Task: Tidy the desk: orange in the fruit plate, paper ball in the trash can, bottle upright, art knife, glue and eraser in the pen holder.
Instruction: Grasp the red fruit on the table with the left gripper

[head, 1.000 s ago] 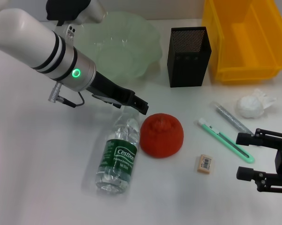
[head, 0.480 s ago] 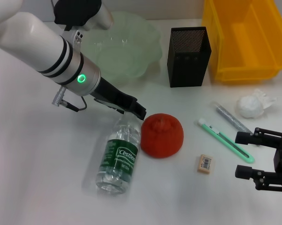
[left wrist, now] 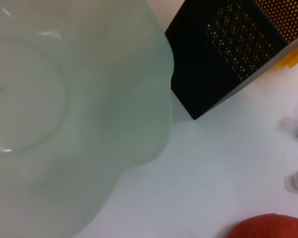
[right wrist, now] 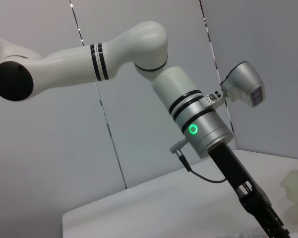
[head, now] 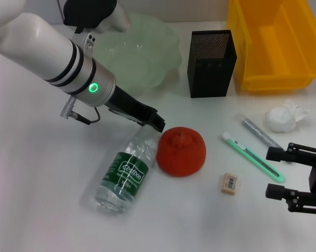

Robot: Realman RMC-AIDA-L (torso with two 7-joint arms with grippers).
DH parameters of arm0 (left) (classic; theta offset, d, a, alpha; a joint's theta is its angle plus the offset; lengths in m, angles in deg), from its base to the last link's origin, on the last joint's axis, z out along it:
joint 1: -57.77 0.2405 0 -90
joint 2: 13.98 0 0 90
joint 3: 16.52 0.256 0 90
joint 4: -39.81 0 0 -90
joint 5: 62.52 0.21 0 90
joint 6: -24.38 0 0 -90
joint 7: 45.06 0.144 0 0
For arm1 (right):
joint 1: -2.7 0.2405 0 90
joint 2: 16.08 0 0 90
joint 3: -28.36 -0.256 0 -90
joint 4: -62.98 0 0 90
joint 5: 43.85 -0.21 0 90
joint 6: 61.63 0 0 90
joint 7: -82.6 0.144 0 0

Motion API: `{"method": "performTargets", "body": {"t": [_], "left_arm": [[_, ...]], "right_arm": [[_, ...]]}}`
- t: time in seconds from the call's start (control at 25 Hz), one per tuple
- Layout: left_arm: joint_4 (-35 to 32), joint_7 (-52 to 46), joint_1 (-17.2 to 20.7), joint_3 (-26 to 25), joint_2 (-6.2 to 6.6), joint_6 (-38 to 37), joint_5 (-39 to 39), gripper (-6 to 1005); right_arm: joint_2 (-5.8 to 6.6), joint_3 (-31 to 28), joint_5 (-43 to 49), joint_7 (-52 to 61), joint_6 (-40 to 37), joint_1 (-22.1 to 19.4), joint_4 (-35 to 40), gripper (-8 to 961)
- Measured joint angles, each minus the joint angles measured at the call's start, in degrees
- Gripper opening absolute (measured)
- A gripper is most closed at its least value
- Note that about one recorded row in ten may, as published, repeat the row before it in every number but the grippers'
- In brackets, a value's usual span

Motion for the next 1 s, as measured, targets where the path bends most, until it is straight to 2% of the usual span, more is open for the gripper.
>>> {"method": "performTargets", "body": {"t": [0.12,0.4,0.64,0.8,0.88,1.0], "left_arm": [[-1.2,0.1,0.4,0.0,0.0,-0.5,-0.1,443],[-3.9,0.3,2.0,0.0,0.09,-1.0,-0.9,433],[-5.0,0.3,2.9,0.0,0.25,-1.2,-1.0,673],[-7.3,1.0,3.9,0.0,0.28,-2.2,-2.2,739],[-12.9,5.1,6.0,0.0,0.42,-5.6,-5.8,772],[-17.6,9.4,7.9,0.1,0.41,-7.8,-8.7,755]], "right_arm": [[0.0,0.0,0.0,0.0,0.0,-0.1,0.0,744],[0.0,0.0,0.0,0.0,0.0,-0.1,0.0,743],[0.0,0.0,0.0,0.0,-0.1,-0.2,0.0,743],[0.0,0.0,0.0,0.0,-0.1,-0.4,0.0,742],[0.0,-0.1,0.0,0.0,-0.1,-0.5,-0.1,742],[0.0,-0.7,0.0,0.0,-0.1,-0.8,-0.1,742]]}}
